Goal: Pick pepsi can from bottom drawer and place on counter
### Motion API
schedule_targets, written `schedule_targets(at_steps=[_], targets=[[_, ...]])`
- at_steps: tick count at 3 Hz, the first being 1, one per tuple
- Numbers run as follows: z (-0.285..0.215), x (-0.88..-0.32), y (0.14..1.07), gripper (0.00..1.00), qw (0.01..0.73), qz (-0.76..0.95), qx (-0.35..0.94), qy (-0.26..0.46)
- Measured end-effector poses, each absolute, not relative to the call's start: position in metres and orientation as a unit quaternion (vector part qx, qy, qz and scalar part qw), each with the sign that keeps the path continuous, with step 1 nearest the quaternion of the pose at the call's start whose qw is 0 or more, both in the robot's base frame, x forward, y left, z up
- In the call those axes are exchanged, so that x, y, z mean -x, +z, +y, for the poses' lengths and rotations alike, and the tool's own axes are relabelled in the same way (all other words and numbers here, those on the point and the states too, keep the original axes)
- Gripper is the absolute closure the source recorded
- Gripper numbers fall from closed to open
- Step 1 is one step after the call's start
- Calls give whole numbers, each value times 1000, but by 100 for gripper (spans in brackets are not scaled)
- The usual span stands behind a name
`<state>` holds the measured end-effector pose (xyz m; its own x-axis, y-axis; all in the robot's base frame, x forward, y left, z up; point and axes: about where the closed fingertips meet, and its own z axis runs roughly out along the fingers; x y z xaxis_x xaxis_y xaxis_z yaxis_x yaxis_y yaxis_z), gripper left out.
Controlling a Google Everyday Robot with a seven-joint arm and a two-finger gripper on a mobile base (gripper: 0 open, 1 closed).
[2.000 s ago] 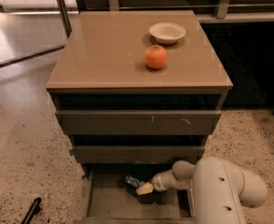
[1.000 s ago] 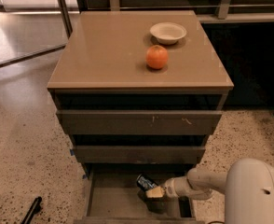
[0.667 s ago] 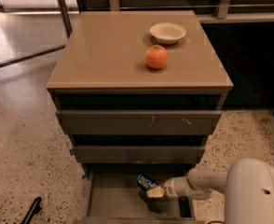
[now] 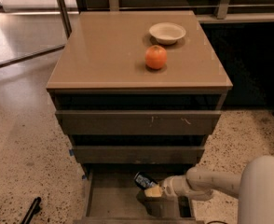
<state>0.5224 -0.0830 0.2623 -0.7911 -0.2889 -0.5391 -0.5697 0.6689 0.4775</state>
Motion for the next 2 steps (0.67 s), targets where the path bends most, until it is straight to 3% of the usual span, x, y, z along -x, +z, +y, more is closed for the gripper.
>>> schedule_targets(at_steps=[2], targets=[[-88, -469, 358, 100, 271, 879, 262, 293]])
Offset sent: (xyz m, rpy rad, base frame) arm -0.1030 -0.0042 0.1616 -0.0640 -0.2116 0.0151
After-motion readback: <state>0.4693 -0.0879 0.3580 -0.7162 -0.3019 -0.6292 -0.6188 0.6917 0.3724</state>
